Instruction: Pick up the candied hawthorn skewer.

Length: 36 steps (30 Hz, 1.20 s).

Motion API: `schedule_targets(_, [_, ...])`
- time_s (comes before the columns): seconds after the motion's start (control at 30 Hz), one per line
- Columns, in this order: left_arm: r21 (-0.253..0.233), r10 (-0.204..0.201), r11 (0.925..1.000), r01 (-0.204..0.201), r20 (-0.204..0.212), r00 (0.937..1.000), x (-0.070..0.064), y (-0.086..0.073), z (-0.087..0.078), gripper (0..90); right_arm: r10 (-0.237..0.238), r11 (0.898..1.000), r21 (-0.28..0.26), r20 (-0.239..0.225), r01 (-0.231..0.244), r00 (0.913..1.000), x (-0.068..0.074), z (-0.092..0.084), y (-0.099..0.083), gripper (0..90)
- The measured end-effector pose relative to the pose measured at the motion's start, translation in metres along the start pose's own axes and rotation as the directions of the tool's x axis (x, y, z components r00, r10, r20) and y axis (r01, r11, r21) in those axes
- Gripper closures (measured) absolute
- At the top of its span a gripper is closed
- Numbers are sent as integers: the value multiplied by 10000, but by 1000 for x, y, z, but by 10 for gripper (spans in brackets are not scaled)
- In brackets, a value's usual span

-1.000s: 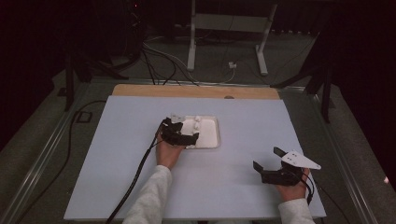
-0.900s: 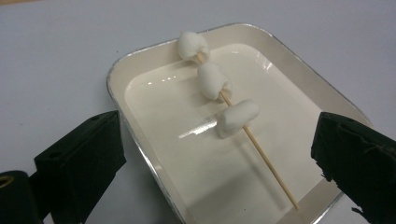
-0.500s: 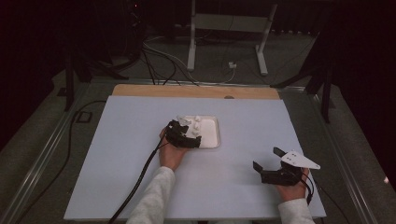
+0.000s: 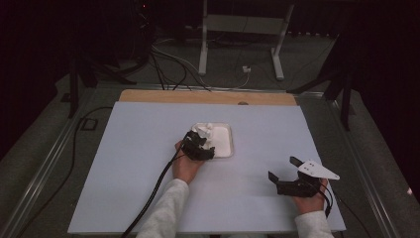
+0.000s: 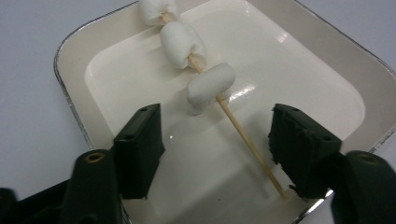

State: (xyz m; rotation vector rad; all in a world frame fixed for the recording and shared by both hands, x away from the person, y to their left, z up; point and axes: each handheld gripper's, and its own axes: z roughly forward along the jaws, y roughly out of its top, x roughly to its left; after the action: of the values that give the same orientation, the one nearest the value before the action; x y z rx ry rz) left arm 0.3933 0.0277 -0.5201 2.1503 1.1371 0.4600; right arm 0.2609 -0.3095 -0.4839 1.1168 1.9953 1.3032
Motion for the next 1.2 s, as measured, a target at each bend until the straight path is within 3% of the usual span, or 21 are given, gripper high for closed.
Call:
schedule_targets(0.03, [39,-8,10000,8,-11,10000,1,1,-1,532,22,10000,-14,-2,-22,10000,0,0,0,0])
schedule_targets(0.07, [99,-48,9999,48,-21,10000,2,1,-2,532,22,10000,-14,-2,-22,10000,0,0,0,0])
schedule_targets(0.13, [227,-168,9996,169,-45,9998,6,2,-3,655,11,10000,-15,-4,-11,10000,0,0,0,0])
schedule_targets(0.33, [808,-635,9947,637,-49,9980,14,6,-6,806,-14,10000,13,-16,14,10000,1,1,0,0])
schedule_targets(0.53, [1278,-1361,9835,1280,568,9891,21,7,-10,859,10,10000,25,-10,-10,10000,0,1,0,0])
schedule_targets(0.67, [1569,-1337,9802,1212,721,9884,17,9,-12,821,34,10000,31,-2,-34,10000,0,0,0,0])
schedule_targets(0.7, [1646,-1229,9802,1105,673,9901,18,9,-11,878,37,10000,45,-7,-37,10000,0,1,0,0])
schedule_targets(0.8, [1723,-1296,9784,1140,825,9881,20,10,-11,896,5,10000,52,-26,-5,10000,1,1,0,0])
schedule_targets(0.9, [1727,-1285,9787,1107,953,9871,22,9,-12,900,9,10000,71,-35,-9,10000,1,1,0,0])
schedule_targets(1.03, [1651,-1677,9757,1438,1414,9757,26,7,-14,900,98,9999,45,-16,-98,10000,-1,0,-1,0])
schedule_targets(1.2, [1226,-1745,9804,1544,1750,9690,27,7,-28,900,177,9998,30,-61,-176,9998,-2,0,-1,0])
